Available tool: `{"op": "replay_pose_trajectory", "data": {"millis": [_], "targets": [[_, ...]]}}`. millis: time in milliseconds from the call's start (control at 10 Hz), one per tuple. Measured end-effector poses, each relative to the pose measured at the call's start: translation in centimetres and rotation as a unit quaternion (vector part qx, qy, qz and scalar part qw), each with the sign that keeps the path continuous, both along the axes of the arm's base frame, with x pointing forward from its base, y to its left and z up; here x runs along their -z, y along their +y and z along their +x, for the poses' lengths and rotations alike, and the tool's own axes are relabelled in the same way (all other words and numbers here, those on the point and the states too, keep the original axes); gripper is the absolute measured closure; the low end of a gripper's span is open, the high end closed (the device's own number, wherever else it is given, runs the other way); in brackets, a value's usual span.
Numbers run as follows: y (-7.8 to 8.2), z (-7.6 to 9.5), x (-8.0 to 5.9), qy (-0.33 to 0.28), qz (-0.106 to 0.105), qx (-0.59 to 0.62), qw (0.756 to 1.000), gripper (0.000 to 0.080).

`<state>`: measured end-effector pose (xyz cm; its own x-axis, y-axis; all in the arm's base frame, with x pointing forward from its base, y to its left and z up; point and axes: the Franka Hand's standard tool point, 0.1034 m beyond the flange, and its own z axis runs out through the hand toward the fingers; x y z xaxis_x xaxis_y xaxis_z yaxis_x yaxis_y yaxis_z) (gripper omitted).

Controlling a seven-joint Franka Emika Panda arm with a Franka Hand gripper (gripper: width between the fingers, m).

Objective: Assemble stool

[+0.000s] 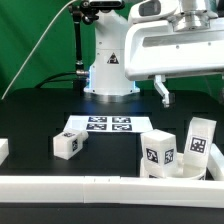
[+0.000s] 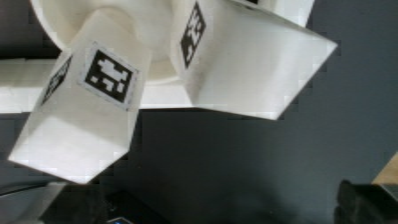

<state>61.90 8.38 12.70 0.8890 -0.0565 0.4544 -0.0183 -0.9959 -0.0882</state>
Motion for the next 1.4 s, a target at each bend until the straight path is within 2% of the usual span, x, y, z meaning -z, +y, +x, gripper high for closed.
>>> {"op": "replay_pose_trajectory", "data": {"millis": [300,800,1000,1400], "targets": [[0.1,-0.4,0.7,0.065,0.031,0.047,0.996,0.0151],[0.1,-1.6,0.9,0.247,0.056,0.039,0.967,0.0151],[-0.5,-1.3,1.7,0.254,0.052,0.051,0.964,0.0151],[-0.5,-1.2,1.7,0.250,0.051,0.045,0.966,0.0151]]}}
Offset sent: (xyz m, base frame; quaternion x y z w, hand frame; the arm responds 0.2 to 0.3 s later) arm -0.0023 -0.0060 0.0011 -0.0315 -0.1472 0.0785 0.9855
